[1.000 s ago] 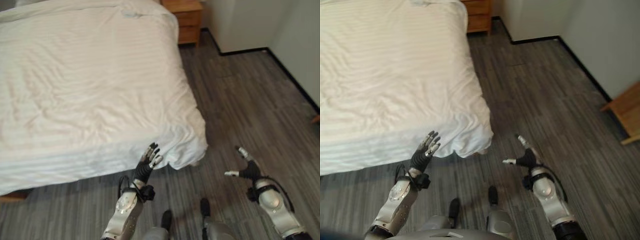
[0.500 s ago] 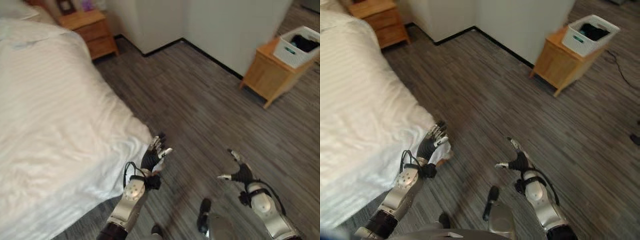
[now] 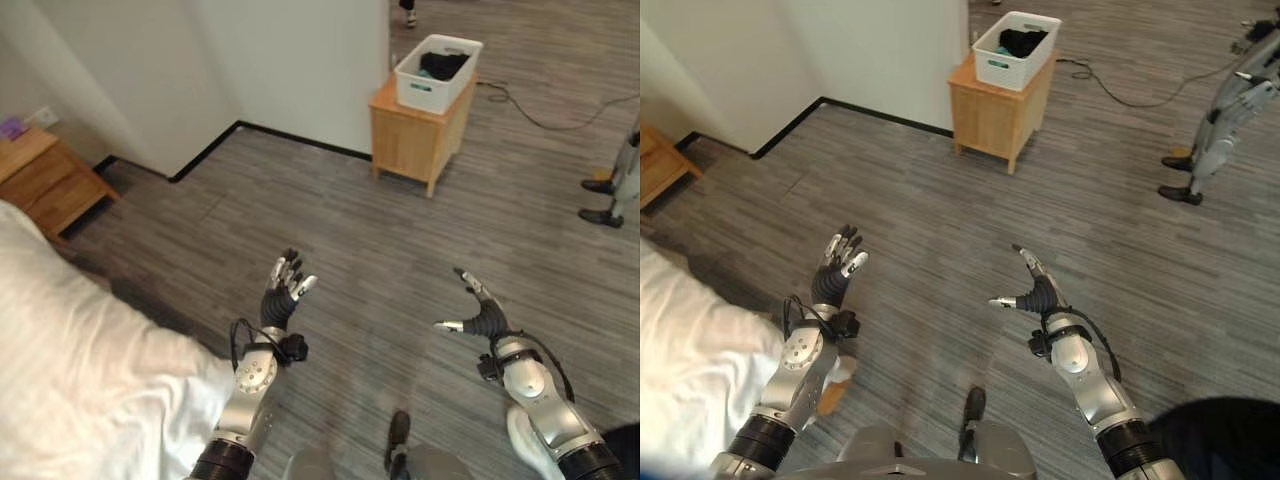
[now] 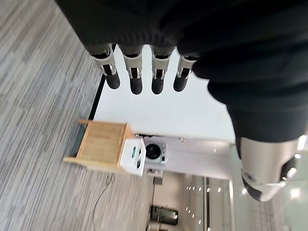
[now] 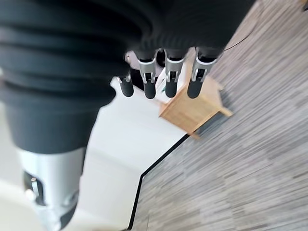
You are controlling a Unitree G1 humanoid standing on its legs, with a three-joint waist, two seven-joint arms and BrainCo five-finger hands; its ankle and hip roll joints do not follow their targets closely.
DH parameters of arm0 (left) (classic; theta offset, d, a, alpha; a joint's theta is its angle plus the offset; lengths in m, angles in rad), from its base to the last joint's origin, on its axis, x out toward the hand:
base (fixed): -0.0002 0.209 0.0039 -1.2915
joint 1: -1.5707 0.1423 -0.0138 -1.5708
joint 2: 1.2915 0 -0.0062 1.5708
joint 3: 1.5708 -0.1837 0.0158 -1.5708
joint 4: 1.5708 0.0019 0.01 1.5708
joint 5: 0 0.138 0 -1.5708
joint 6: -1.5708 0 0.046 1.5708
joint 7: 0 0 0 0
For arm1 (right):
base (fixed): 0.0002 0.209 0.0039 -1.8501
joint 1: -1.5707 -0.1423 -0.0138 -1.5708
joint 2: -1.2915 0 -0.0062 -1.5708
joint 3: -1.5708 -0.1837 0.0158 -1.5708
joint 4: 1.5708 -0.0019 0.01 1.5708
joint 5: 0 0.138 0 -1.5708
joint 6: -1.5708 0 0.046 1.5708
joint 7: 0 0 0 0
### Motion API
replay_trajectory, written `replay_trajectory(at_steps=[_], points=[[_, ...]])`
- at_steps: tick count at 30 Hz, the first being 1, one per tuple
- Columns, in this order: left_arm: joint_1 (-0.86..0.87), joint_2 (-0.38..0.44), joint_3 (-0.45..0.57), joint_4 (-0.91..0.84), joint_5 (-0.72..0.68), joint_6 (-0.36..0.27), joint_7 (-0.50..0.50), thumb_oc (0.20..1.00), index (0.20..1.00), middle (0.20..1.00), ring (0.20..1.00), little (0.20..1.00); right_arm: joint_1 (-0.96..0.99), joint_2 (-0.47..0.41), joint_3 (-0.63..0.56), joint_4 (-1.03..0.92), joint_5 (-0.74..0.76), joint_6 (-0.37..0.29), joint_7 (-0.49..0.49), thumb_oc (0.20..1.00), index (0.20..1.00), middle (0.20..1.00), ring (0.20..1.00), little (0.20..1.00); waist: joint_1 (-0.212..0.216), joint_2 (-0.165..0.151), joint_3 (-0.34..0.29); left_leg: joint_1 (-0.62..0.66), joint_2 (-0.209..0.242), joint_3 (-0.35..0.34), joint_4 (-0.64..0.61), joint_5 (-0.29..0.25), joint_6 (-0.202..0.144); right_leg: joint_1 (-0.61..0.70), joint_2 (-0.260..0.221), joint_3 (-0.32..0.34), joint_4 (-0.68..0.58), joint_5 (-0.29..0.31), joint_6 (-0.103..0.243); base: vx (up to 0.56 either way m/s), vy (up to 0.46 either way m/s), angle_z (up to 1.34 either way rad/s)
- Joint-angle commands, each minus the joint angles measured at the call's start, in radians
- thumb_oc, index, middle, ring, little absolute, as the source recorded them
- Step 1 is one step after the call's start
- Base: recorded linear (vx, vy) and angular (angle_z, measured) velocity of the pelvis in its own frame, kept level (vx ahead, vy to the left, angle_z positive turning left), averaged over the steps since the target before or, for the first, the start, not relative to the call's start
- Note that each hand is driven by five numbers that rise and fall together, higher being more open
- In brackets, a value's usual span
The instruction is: Making the bed.
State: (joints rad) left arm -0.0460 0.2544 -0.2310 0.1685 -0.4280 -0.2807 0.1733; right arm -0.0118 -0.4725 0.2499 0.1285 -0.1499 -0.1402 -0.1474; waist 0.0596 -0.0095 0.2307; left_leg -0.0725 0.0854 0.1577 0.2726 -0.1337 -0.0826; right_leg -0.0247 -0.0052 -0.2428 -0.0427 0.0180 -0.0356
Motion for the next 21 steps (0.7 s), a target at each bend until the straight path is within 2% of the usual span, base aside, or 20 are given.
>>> replay_trajectory(at_steps=[1,3,4,7,9,10,11,12,14,15,16,17,18,19,20,21], points=[[-0.033,0.0,0.001,-0.063,0.014,-0.066,0.018,1.0,1.0,1.0,1.0,1.0,-0.044,-0.016,-0.018,-0.048,-0.008,-0.042,-0.015,1.0,1.0,1.0,1.0,1.0,0.033,0.019,-0.002,-0.097,-0.037,0.05,-0.096,0.097,0.041,0.154,-0.065,-0.04,-0.04,-0.148,0.104,0.32,0.03,-0.26],[-0.037,0.001,-0.001,-0.057,0.019,-0.063,0.027,1.0,1.0,1.0,1.0,1.0,-0.047,-0.004,-0.02,-0.034,-0.007,-0.041,-0.024,1.0,1.0,1.0,1.0,1.0,0.053,0.021,-0.001,-0.128,-0.041,0.06,-0.203,0.177,0.023,0.189,-0.039,-0.038,-0.04,-0.175,0.105,0.33,0.031,-0.07],[-0.038,0.001,0.0,-0.061,0.016,-0.064,0.031,1.0,1.0,1.0,1.0,1.0,-0.047,0.0,-0.022,-0.032,-0.005,-0.041,-0.029,1.0,1.0,1.0,1.0,1.0,0.062,0.022,0.003,-0.148,-0.034,0.064,-0.237,0.195,0.017,0.204,-0.03,-0.041,-0.036,-0.19,0.105,0.22,0.025,-0.06],[-0.025,0.007,0.002,-0.065,0.011,-0.058,0.033,1.0,1.0,1.0,1.0,1.0,-0.042,0.016,-0.017,-0.034,-0.012,-0.042,-0.027,1.0,1.0,1.0,1.0,1.0,0.089,0.009,-0.008,-0.134,-0.029,0.052,-0.305,0.231,0.032,0.248,-0.022,-0.043,-0.016,-0.219,0.122,0.4,0.112,-0.14],[-0.018,0.011,0.001,-0.067,0.011,-0.056,0.031,1.0,1.0,1.0,1.0,1.0,-0.037,0.027,-0.015,-0.034,-0.012,-0.041,-0.025,1.0,1.0,1.0,1.0,1.0,0.093,-0.006,-0.015,-0.122,-0.031,0.048,-0.308,0.233,0.041,0.253,-0.029,-0.042,0.006,-0.224,0.124,0.36,0.118,-0.15],[-0.012,0.029,0.004,-0.068,0.017,-0.047,0.04,1.0,1.0,1.0,1.0,1.0,-0.034,0.05,-0.007,-0.033,-0.015,-0.038,-0.025,1.0,1.0,1.0,1.0,1.0,0.1,-0.045,-0.019,-0.107,-0.037,0.041,-0.285,0.219,0.059,0.255,-0.045,-0.033,0.063,-0.234,0.137,0.41,0.148,-0.21],[-0.012,0.03,0.004,-0.069,0.017,-0.046,0.04,1.0,1.0,1.0,1.0,1.0,-0.034,0.052,-0.007,-0.033,-0.015,-0.037,-0.025,1.0,1.0,1.0,1.0,1.0,0.101,-0.047,-0.019,-0.108,-0.038,0.042,-0.283,0.217,0.06,0.253,-0.047,-0.032,0.066,-0.236,0.138,0.41,0.168,-0.22],[-0.011,0.044,0.003,-0.074,0.025,-0.041,0.043,1.0,1.0,1.0,1.0,1.0,-0.031,0.063,-0.003,-0.038,-0.017,-0.04,-0.024,1.0,1.0,1.0,1.0,1.0,0.107,-0.065,-0.02,-0.097,-0.04,0.045,-0.273,0.203,0.069,0.247,-0.056,-0.034,0.102,-0.233,0.151,0.27,0.125,-0.21],[-0.009,0.067,-0.002,-0.092,0.036,-0.033,0.037,1.0,1.0,1.0,1.0,1.0,-0.032,0.079,-0.005,-0.053,-0.016,-0.042,-0.02,1.0,1.0,1.0,1.0,1.0,0.116,-0.097,-0.021,-0.062,-0.058,0.035,-0.273,0.171,0.092,0.22,-0.083,-0.042,0.217,-0.203,0.189,0.3,0.146,-0.1],[-0.009,0.067,-0.002,-0.092,0.036,-0.033,0.037,1.0,1.0,1.0,1.0,1.0,-0.032,0.079,-0.005,-0.053,-0.016,-0.042,-0.02,1.0,1.0,1.0,1.0,1.0,0.117,-0.096,-0.023,-0.065,-0.055,0.035,-0.273,0.173,0.092,0.216,-0.081,-0.041,0.217,-0.201,0.188,0.3,0.215,0.09],[-0.011,0.084,-0.001,-0.107,0.054,-0.027,0.047,1.0,1.0,1.0,1.0,1.0,-0.035,0.088,0.0,-0.071,-0.03,-0.039,-0.018,1.0,1.0,1.0,1.0,1.0,0.117,-0.11,-0.018,-0.012,-0.075,0.018,-0.293,0.139,0.122,0.148,-0.112,-0.042,0.397,-0.11,0.248,0.31,0.248,0.15],[-0.013,0.094,-0.002,-0.117,0.062,-0.025,0.056,1.0,1.0,1.0,1.0,1.0,-0.045,0.095,0.006,-0.078,-0.037,-0.036,-0.019,1.0,1.0,1.0,1.0,1.0,0.111,-0.106,-0.003,0.026,-0.087,0.001,-0.301,0.122,0.138,0.109,-0.13,-0.036,0.503,-0.037,0.276,0.38,0.313,0.44],[-0.013,0.1,0.0,-0.123,0.067,-0.024,0.061,1.0,1.0,1.0,1.0,1.0,-0.05,0.097,0.007,-0.087,-0.042,-0.034,-0.016,1.0,1.0,1.0,1.0,1.0,0.108,-0.092,0.004,0.043,-0.081,-0.016,-0.308,0.116,0.148,0.068,-0.134,-0.032,0.579,0.005,0.283,0.39,0.239,0.65],[-0.024,0.123,0.006,-0.152,0.09,-0.02,0.067,1.0,1.0,1.0,1.0,1.0,-0.071,0.109,0.011,-0.099,-0.051,-0.035,-0.018,1.0,1.0,1.0,1.0,1.0,0.11,-0.072,0.024,0.086,-0.076,-0.052,-0.323,0.098,0.16,0.002,-0.139,-0.04,0.661,-0.011,0.265,0.27,0.148,0.73],[-0.024,0.123,0.006,-0.152,0.09,-0.019,0.067,1.0,1.0,1.0,1.0,1.0,-0.072,0.109,0.011,-0.099,-0.051,-0.035,-0.018,1.0,1.0,1.0,1.0,1.0,0.109,-0.07,0.023,0.083,-0.073,-0.053,-0.323,0.101,0.159,0.001,-0.136,-0.042,0.659,-0.008,0.263,0.37,0.102,0.79],[-0.033,0.133,0.014,-0.2,0.105,-0.027,0.07,1.0,1.0,1.0,1.0,1.0,-0.077,0.105,0.009,-0.133,-0.052,-0.041,-0.013,1.0,1.0,1.0,1.0,1.0,0.105,-0.062,0.043,0.103,-0.078,-0.105,-0.317,0.09,0.156,-0.058,-0.096,-0.03,0.615,-0.072,0.24,0.28,0.004,1.06]])
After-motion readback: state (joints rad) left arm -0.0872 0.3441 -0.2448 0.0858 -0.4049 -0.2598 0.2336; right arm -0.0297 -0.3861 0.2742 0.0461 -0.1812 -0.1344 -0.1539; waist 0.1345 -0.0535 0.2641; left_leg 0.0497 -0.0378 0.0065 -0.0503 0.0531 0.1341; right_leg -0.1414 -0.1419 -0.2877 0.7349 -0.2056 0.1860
